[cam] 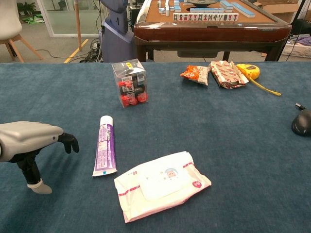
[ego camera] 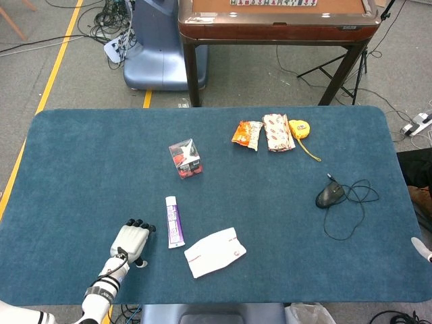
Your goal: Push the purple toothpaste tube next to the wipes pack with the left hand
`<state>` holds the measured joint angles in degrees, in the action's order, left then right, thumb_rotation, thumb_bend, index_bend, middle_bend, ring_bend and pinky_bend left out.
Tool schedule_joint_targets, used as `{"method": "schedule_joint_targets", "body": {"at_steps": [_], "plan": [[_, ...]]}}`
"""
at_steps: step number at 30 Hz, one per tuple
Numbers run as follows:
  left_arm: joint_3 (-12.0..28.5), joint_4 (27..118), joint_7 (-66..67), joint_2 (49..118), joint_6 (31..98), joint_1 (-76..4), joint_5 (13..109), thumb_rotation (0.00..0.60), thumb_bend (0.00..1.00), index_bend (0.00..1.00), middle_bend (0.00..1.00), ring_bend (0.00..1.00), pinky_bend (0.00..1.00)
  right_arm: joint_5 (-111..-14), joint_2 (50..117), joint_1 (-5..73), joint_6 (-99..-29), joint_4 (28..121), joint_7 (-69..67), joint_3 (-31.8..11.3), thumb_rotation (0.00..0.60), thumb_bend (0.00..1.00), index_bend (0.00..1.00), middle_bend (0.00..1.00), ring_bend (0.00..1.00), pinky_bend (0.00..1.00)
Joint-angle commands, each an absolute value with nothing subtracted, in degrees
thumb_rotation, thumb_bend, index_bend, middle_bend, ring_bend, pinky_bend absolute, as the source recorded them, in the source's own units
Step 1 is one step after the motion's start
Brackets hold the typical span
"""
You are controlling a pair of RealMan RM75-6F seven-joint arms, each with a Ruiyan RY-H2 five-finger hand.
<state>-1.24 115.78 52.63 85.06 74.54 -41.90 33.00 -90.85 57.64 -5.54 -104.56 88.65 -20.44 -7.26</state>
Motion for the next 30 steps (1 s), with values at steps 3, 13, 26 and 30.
{"method": "schedule_joint_targets", "body": {"at_steps": [3,13,26,30], "plan": [[-1.55,116.15,52.86,85.76,74.82,-41.93,33.66,0.6,0.0,0.23,0.24,0.12,0.09,-90.85,57.61,-5.61,-104.64,88.63,-20.58,-7.27,0.6,0.0,0.3,0.43,0.3,0.36],[-1.21,114.97,52.54,88.11,74.2,-42.37,34.72,0.6,0.0,0.22,0.24,0.12,0.09,-90.56,57.38,-5.87,-104.98,88.44,-21.61,-7.46,0.6,0.0,0.3,0.43,0.3,0.36],[-0.46,114.74,51.87,89.41,72.36,-43.25,34.05,0.6,0.0,0.2,0.23,0.12,0.09,-90.27,57.22,-6.33,-105.73,88.07,-23.16,-7.72,0.6,0.0,0.3,0.43,0.3,0.36],[-0.19,114.44,51.99,89.97,71.94,-43.79,33.82,0.6,0.0,0.19,0.23,0.12,0.09,-90.07,57.16,-6.54,-106.04,87.85,-23.78,-7.87,0.6,0.0,0.3,0.43,0.3,0.36]]}}
